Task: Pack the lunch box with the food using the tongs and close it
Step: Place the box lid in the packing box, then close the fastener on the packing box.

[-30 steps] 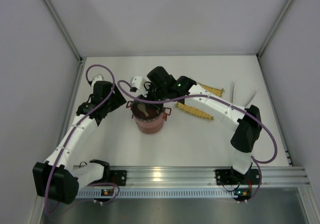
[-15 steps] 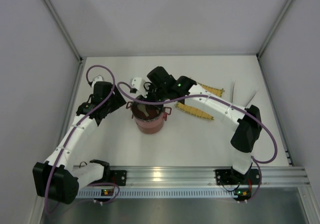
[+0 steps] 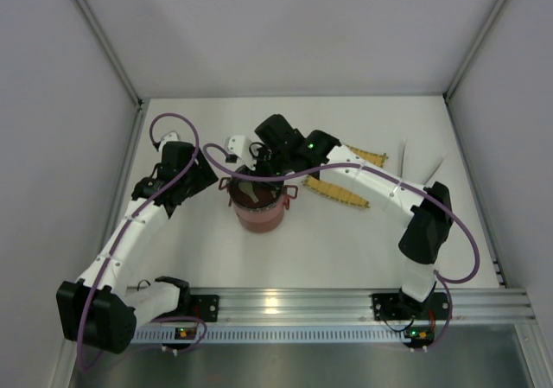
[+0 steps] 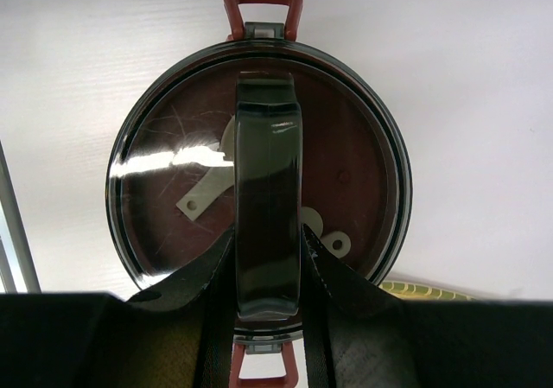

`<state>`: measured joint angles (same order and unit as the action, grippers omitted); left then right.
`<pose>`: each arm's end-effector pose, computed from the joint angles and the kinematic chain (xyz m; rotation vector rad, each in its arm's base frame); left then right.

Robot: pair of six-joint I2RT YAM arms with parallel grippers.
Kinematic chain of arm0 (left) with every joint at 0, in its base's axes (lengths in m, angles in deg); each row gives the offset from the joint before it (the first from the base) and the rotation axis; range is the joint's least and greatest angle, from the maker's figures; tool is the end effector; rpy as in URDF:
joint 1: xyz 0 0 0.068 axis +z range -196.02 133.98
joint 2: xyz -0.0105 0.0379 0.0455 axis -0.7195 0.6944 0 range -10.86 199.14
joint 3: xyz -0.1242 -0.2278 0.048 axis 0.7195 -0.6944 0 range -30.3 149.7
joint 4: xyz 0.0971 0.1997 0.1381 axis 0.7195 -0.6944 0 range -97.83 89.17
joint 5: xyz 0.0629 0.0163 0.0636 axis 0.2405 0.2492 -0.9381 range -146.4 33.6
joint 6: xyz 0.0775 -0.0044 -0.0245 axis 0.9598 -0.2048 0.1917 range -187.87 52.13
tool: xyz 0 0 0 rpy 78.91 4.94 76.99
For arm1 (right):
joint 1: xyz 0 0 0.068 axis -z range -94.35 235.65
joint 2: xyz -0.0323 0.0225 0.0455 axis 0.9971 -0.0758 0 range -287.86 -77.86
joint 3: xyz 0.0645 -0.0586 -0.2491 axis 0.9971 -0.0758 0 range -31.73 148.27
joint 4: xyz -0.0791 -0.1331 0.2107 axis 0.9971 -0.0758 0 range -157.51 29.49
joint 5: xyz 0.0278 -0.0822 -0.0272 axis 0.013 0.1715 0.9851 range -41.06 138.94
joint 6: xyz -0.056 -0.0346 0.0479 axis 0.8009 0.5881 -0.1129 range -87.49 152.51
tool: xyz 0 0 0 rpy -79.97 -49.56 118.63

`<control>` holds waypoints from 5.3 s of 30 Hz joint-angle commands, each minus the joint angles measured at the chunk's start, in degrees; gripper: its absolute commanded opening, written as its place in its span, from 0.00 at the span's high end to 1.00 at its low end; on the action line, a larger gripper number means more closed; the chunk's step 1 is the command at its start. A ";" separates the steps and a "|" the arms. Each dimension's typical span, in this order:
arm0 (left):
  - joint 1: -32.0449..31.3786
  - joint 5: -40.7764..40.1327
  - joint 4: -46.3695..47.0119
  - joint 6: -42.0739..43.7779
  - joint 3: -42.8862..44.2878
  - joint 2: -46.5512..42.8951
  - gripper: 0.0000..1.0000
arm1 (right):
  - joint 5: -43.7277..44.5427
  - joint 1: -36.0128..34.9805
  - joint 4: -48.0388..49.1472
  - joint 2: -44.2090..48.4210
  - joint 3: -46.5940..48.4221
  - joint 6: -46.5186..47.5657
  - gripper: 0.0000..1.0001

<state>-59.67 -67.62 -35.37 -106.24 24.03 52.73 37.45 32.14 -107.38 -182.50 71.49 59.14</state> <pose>0.2574 -0.0485 0.2622 -0.5930 2.2516 -0.2297 0.2421 0.3509 0.3071 -1.6425 1.8073 0.4547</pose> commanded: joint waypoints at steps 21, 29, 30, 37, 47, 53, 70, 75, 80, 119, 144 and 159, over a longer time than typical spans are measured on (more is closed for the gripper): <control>-0.15 6.12 -1.84 1.72 -0.44 -2.51 0.30 | -1.52 0.52 -4.54 -2.94 2.86 0.35 0.99; -0.15 8.15 -1.84 1.81 -2.12 -2.68 0.36 | -1.61 0.52 -4.28 -3.46 2.78 0.09 0.99; -0.15 8.23 -1.84 1.81 -2.21 -2.68 0.37 | -1.61 0.52 -4.28 -3.47 2.78 0.00 0.99; -0.15 10.17 -0.44 1.81 -4.40 -2.33 0.39 | -1.61 0.52 -4.19 -3.90 2.95 -0.18 0.99; -0.15 12.98 1.15 1.81 -4.40 -1.37 0.40 | -1.43 0.52 -4.19 -4.26 2.86 -0.27 0.99; -0.15 11.75 -0.87 2.51 -3.26 -2.24 0.39 | -0.91 0.52 -3.84 -3.64 2.87 -0.27 0.99; -0.15 5.51 -7.29 1.90 0.69 -6.11 0.39 | -0.91 0.78 -4.90 -2.15 6.38 -0.27 1.00; -0.15 5.33 -7.64 1.98 1.48 -6.29 0.39 | -0.56 0.78 -5.51 -1.97 7.17 0.17 1.00; -0.15 5.51 -7.55 1.98 1.84 -6.11 0.39 | -0.38 0.87 -5.95 -1.97 7.96 0.52 0.99; -0.15 5.51 -7.11 2.60 1.84 -5.41 0.38 | -3.98 1.13 -3.75 -2.76 3.92 5.01 1.00; -0.15 5.42 -6.68 2.69 2.28 -4.27 0.38 | -7.23 2.63 -5.69 -3.29 4.27 5.80 0.99; -0.15 5.86 -6.50 2.60 2.10 -4.35 0.37 | -6.44 1.92 -5.86 -4.43 5.24 4.66 0.98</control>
<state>-59.67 -61.76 -42.48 -103.90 24.16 48.58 31.66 34.17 -112.34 -184.92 75.64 63.92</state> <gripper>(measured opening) 0.624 0.285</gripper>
